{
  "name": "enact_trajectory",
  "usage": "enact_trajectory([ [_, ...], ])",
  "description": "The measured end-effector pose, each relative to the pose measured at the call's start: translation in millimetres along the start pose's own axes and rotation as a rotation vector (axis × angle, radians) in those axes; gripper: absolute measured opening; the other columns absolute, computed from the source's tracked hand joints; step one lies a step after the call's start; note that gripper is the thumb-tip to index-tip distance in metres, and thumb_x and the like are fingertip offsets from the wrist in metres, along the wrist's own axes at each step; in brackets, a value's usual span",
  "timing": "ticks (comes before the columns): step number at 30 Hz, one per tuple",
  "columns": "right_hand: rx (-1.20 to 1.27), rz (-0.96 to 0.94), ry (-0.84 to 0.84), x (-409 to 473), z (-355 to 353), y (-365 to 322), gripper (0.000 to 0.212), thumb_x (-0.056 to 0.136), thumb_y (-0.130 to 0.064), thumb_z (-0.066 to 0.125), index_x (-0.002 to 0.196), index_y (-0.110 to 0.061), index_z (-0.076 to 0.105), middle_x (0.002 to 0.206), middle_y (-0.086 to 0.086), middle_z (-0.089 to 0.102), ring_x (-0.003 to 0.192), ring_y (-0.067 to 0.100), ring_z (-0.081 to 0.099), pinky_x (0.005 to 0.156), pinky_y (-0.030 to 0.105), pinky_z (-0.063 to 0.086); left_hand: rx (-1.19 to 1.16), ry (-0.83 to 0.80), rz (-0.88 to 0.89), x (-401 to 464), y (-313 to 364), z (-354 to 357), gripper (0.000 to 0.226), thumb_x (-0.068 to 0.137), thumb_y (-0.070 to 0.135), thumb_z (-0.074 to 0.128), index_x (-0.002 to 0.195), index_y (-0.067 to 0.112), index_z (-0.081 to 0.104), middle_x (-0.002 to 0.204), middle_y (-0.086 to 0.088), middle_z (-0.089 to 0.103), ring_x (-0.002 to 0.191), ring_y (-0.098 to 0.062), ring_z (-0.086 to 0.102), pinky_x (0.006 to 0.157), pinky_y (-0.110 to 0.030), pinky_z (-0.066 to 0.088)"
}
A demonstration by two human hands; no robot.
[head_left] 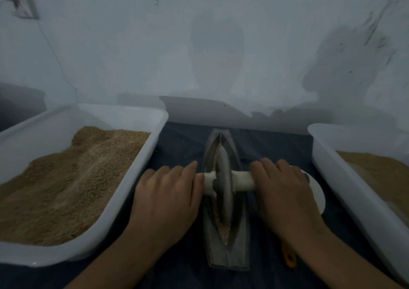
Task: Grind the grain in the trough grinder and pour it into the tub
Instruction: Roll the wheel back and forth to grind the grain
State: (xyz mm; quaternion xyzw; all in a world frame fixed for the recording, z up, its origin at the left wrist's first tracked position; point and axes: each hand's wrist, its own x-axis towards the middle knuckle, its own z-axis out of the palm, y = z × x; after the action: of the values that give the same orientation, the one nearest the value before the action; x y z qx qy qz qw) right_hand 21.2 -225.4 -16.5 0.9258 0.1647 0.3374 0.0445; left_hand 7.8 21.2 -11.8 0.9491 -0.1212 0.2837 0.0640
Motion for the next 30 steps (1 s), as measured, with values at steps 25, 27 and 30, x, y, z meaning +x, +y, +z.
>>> enact_trajectory([
  [25, -0.075, 0.068, -0.069, 11.0, -10.5, -6.7, 0.051, 0.055, -0.022, 0.090, 0.089, -0.019, 0.053, 0.067, 0.002, 0.056, 0.050, 0.019, 0.044, 0.051, 0.028, 0.028, 0.081, 0.009, 0.010, 23.4, -1.4, 15.2, 0.032, 0.101, 0.032, 0.026, 0.075, 0.029, 0.046, 0.068, 0.008, 0.052, 0.060, -0.019, 0.046, 0.062, -0.036, 0.040],
  [27, -0.115, 0.093, -0.159, 33.8, 0.4, -2.4, 0.043, 0.064, -0.030, 0.087, 0.091, -0.022, 0.054, 0.070, 0.001, 0.059, 0.053, 0.020, 0.042, 0.050, 0.030, 0.032, 0.176, 0.013, 0.023, 40.5, 0.0, 23.0, 0.031, 0.101, 0.028, 0.026, 0.076, 0.026, 0.045, 0.067, 0.005, 0.053, 0.058, -0.021, 0.043, 0.060, -0.032, 0.033],
  [30, -0.089, 0.203, -0.334, 82.1, 25.6, 12.3, 0.031, 0.080, -0.042, 0.074, 0.100, -0.030, 0.053, 0.086, -0.001, 0.061, 0.070, 0.023, 0.049, 0.054, 0.031, 0.031, 0.264, -0.038, 0.002, 79.3, -0.1, 41.0, 0.024, 0.101, 0.020, 0.028, 0.084, 0.022, 0.045, 0.075, 0.001, 0.054, 0.064, -0.020, 0.047, 0.063, -0.032, 0.029],
])
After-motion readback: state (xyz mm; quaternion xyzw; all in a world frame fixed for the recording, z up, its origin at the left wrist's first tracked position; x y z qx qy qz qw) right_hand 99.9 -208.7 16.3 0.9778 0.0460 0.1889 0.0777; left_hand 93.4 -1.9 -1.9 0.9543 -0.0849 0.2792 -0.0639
